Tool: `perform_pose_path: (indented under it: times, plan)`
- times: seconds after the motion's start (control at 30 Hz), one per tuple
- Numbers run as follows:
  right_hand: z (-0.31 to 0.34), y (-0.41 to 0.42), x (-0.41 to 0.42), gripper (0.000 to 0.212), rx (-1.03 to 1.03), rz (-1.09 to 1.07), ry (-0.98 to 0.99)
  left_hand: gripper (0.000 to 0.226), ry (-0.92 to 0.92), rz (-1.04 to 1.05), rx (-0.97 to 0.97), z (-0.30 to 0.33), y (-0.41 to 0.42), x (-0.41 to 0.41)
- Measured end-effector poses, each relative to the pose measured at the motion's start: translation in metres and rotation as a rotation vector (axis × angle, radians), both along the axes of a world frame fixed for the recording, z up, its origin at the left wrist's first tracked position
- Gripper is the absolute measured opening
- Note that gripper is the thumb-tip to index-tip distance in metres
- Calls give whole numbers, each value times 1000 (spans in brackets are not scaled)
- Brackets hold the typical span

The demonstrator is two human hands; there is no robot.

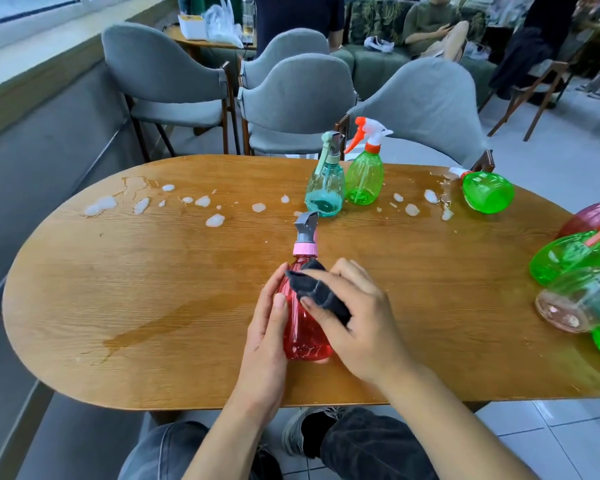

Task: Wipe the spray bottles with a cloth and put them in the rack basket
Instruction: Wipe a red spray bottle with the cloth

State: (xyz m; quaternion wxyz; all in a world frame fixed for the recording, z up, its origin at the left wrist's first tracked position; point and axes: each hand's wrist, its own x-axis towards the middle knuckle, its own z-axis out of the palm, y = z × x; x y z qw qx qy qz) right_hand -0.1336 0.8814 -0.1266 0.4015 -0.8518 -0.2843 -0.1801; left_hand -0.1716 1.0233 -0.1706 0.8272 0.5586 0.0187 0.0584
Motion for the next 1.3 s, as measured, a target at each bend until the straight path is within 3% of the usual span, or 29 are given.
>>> perform_pose_path:
  times: [0.2,0.33,0.4,0.5,0.57,0.73,0.83,0.97,1.07,1.2,1.3]
  plan:
    - [-26,-11,-39,48,-150,89,-136,42,-1,-18,-31,4,1,0]
    - [-42,-18,-56,55,-246,123,-204,49,25,-1,-33,10,0,-1]
    - [-51,-19,-67,58,-134,112,-144,49,31,18,-46,9,0,-1]
    - [-43,-20,-75,30,292,-87,63,46,50,-5,-70,10,-1,-2]
    - [-31,-19,-69,31,470,-227,177,43,62,-23,-55,9,-1,-2]
    - [-23,-7,-56,26,474,-221,343,46,48,-65,-34,10,0,-3]
    - [-25,-2,-57,36,449,-167,362,70,33,-44,55,9,2,-5]
    - [-12,-7,-40,28,573,-133,421,60,-18,-21,29,-1,1,-1]
    - [12,-16,-14,18,453,-165,258,55,-16,-38,40,-2,-2,-1]
    - [19,-6,14,42,104,-78,161,53,-29,-28,40,1,-2,-1]
    - [8,1,16,41,-12,-27,91,56,-6,4,-17,2,-1,-2]
